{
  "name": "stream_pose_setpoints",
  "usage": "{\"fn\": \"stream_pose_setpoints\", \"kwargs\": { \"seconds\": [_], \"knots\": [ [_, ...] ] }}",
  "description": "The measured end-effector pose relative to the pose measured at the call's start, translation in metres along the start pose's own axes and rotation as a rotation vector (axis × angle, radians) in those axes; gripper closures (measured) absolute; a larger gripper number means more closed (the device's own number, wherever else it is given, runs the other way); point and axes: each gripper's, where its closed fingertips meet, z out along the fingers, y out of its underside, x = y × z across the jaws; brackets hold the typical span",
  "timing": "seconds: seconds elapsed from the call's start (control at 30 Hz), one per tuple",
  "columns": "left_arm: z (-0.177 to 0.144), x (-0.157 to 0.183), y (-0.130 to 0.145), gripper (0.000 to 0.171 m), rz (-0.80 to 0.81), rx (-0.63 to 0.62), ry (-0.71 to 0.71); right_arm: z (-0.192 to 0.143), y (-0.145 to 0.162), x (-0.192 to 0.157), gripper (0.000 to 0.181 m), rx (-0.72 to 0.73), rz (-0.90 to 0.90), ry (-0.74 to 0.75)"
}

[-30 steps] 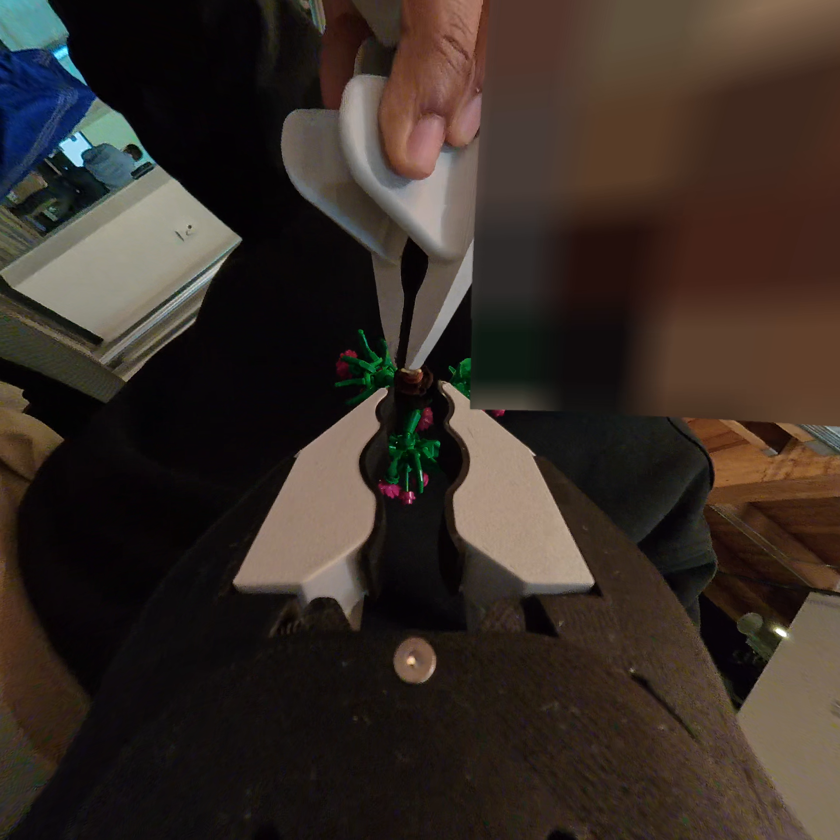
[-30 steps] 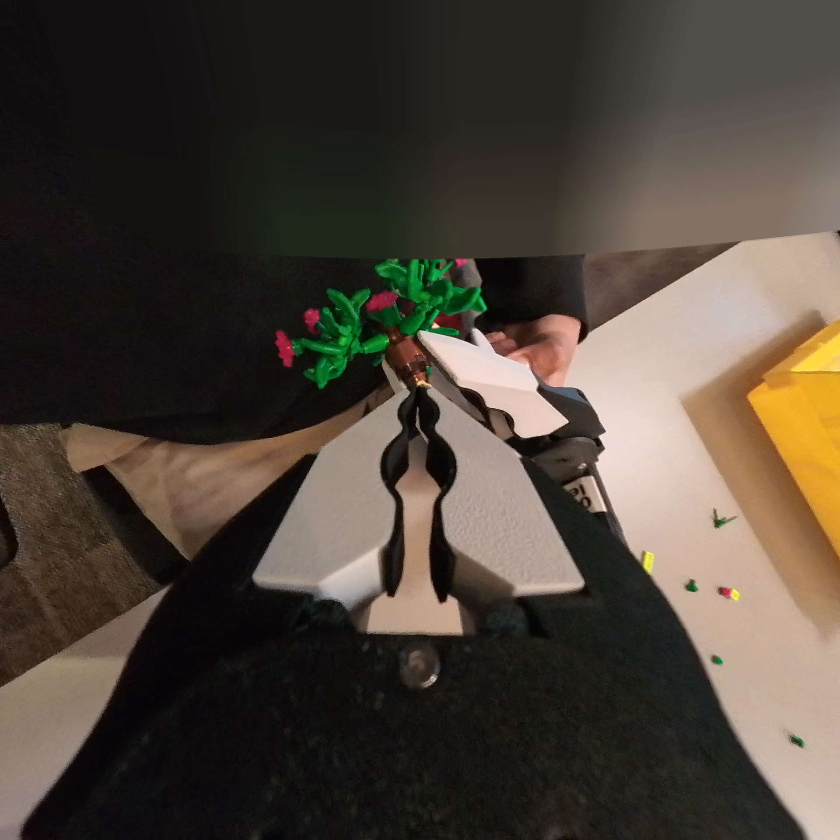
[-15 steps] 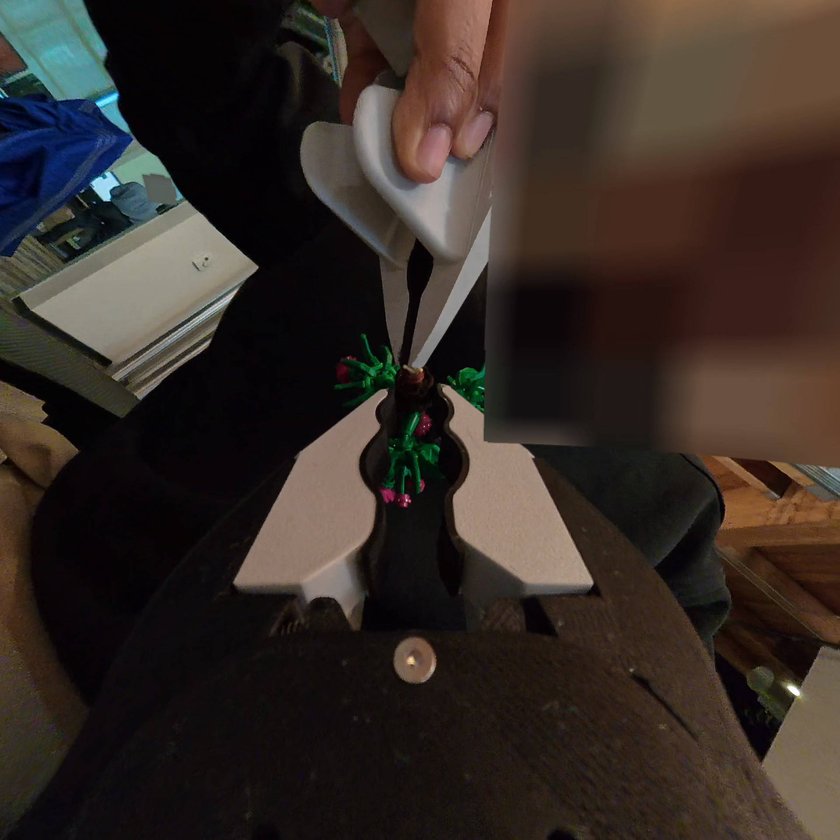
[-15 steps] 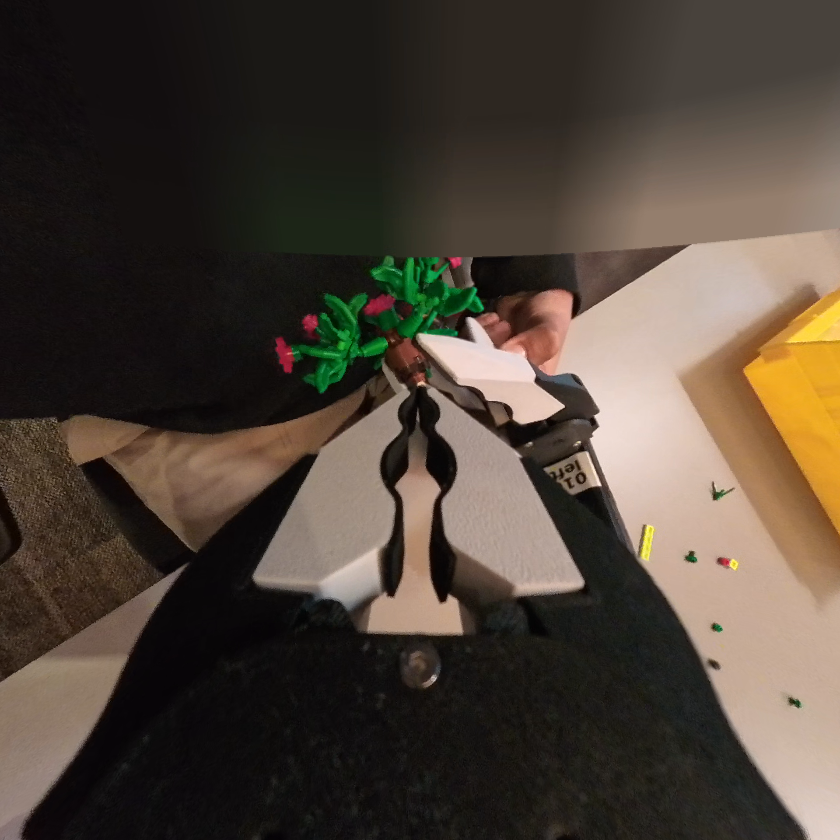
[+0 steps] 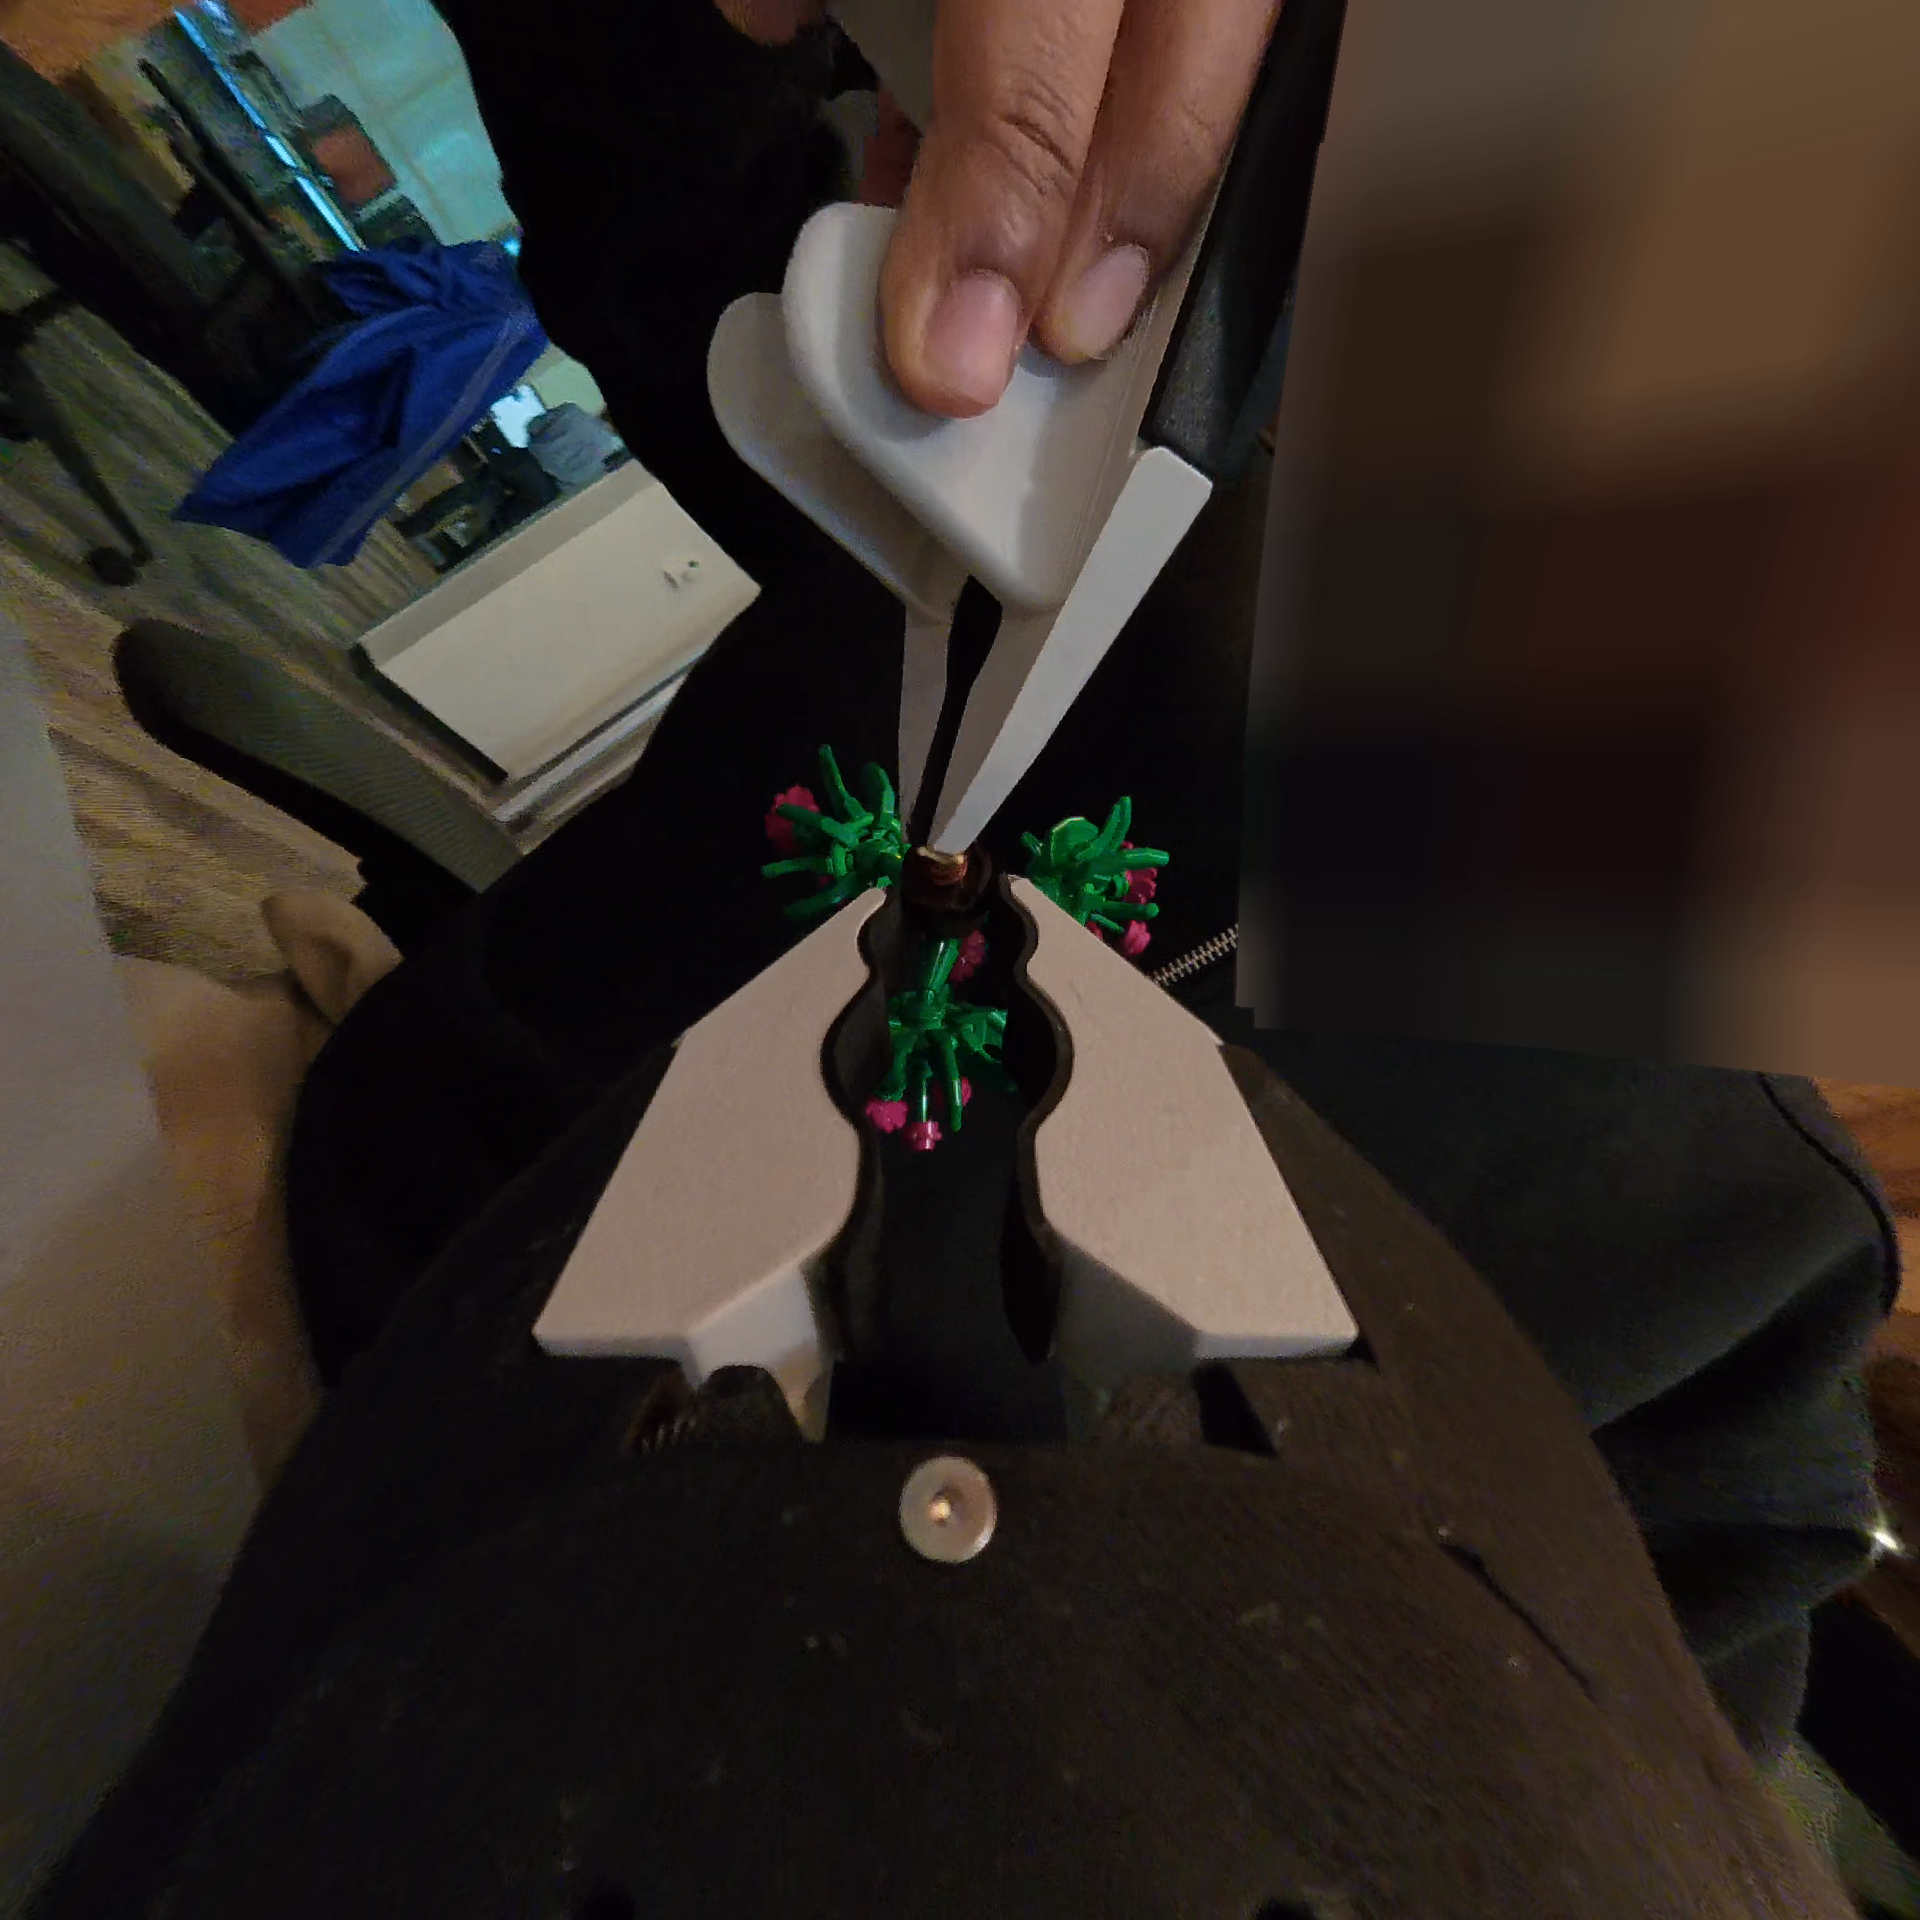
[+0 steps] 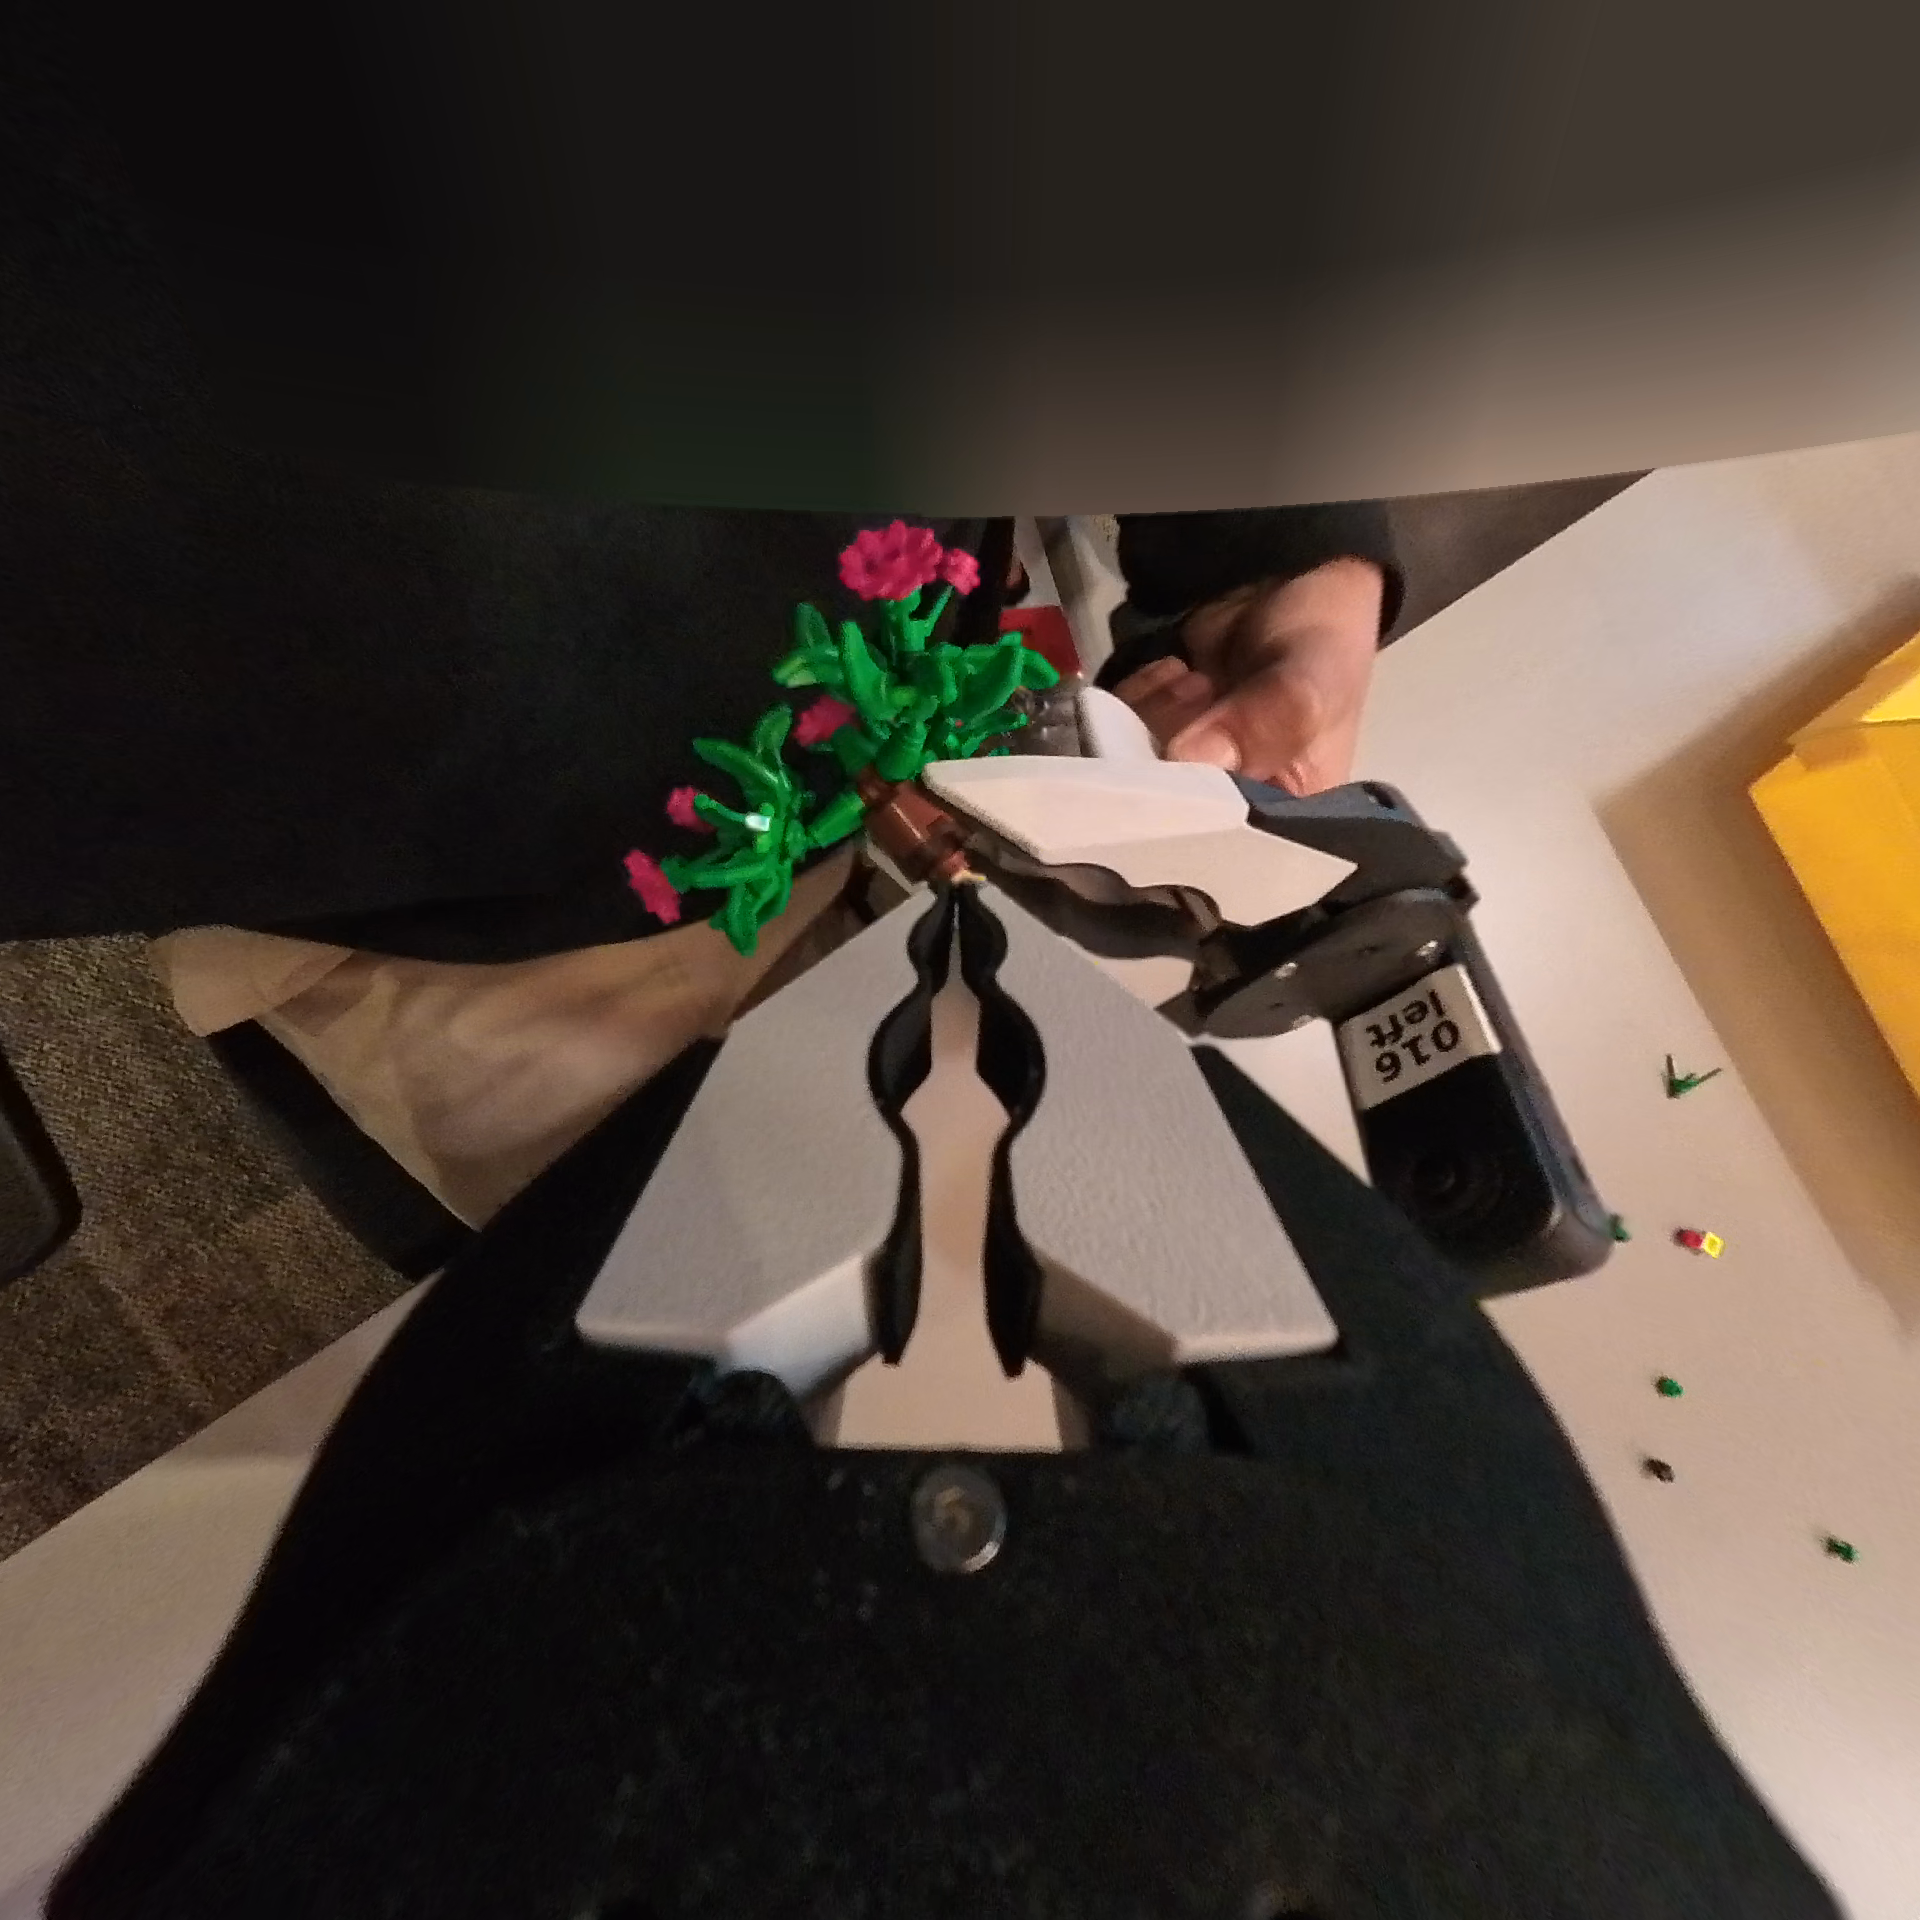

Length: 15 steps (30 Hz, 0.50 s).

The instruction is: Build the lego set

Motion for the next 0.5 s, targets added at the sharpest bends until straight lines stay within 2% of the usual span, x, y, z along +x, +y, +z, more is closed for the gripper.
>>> {"fn": "stream_pose_setpoints", "kwargs": {
  "seconds": [0.2, 0.5],
  "knots": [
    [-0.008, -0.007, -0.005, 0.161, 0.065, 0.011, -0.140, -0.001, 0.009, 0.005, 0.181, -0.063, -0.016, 0.030],
    [-0.014, -0.004, -0.010, 0.160, 0.121, 0.016, -0.224, -0.004, 0.012, 0.014, 0.180, -0.149, -0.074, 0.077]
  ]
}}
